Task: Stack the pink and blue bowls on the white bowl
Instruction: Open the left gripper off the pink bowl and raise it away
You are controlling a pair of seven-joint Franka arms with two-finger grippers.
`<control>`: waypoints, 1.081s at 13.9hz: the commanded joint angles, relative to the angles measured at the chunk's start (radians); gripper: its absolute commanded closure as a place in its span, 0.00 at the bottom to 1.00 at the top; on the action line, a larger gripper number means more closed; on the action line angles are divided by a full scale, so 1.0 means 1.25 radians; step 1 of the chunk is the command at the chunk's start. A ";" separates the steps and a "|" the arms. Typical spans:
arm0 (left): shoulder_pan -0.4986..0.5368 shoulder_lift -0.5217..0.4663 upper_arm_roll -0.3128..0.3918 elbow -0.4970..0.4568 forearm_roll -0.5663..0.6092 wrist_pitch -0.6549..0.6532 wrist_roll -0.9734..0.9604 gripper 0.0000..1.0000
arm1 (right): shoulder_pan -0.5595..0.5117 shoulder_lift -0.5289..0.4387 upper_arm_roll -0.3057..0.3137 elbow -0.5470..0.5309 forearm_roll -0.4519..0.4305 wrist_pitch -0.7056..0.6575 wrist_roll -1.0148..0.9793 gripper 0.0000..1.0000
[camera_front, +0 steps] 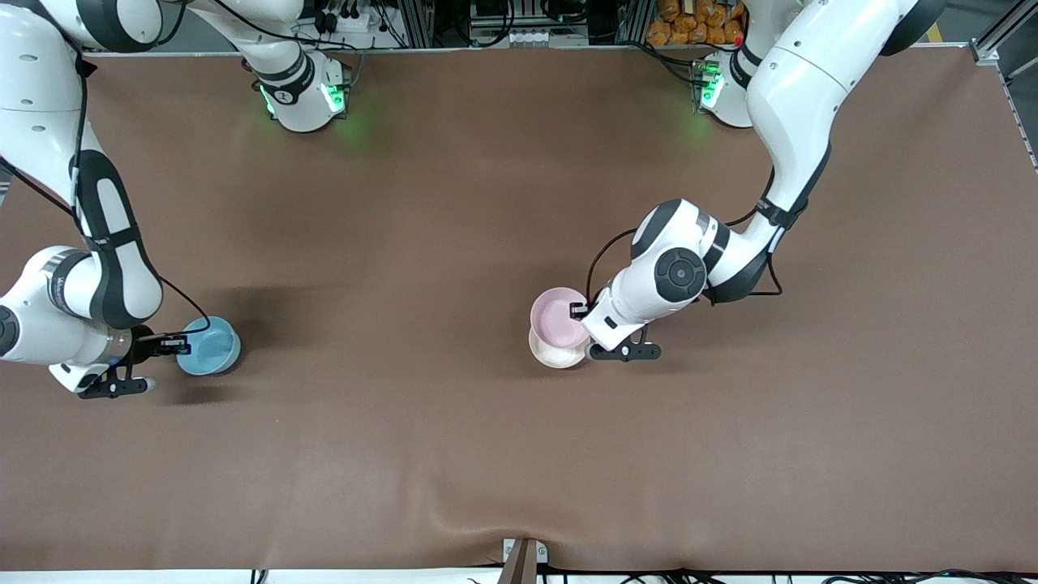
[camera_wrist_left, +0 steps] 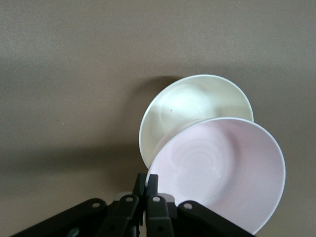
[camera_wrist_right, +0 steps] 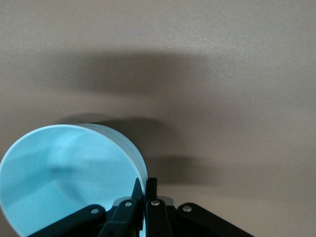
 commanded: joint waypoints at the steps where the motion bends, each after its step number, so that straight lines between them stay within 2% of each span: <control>1: -0.009 0.020 0.005 0.023 0.005 -0.007 -0.010 1.00 | -0.003 -0.002 0.005 -0.006 0.009 0.015 -0.012 1.00; 4: -0.009 0.032 0.005 0.029 0.005 0.001 -0.010 0.99 | 0.002 -0.008 0.010 0.002 0.015 0.004 -0.007 1.00; 5: -0.009 0.032 0.005 0.030 0.005 0.002 -0.010 0.80 | 0.002 -0.011 0.016 0.002 0.031 0.001 -0.005 1.00; 7: -0.008 0.028 0.006 0.040 0.005 0.002 -0.011 0.59 | 0.007 -0.030 0.019 0.002 0.083 -0.034 -0.005 1.00; 8: -0.003 0.025 0.006 0.045 0.004 0.002 -0.011 0.43 | 0.016 -0.040 0.019 0.002 0.101 -0.047 -0.003 1.00; 10: 0.006 0.012 0.006 0.048 0.006 0.002 -0.006 0.00 | 0.031 -0.058 0.020 0.002 0.116 -0.076 0.039 1.00; 12: 0.007 -0.021 0.018 0.048 0.010 -0.005 -0.006 0.00 | 0.060 -0.078 0.019 0.002 0.117 -0.099 0.099 1.00; 13: -0.003 -0.049 0.042 0.048 0.043 -0.019 -0.005 0.00 | 0.075 -0.089 0.020 0.002 0.117 -0.108 0.135 1.00; 15: 0.012 -0.104 0.050 0.049 0.106 -0.069 -0.004 0.00 | 0.109 -0.112 0.020 0.002 0.117 -0.133 0.205 1.00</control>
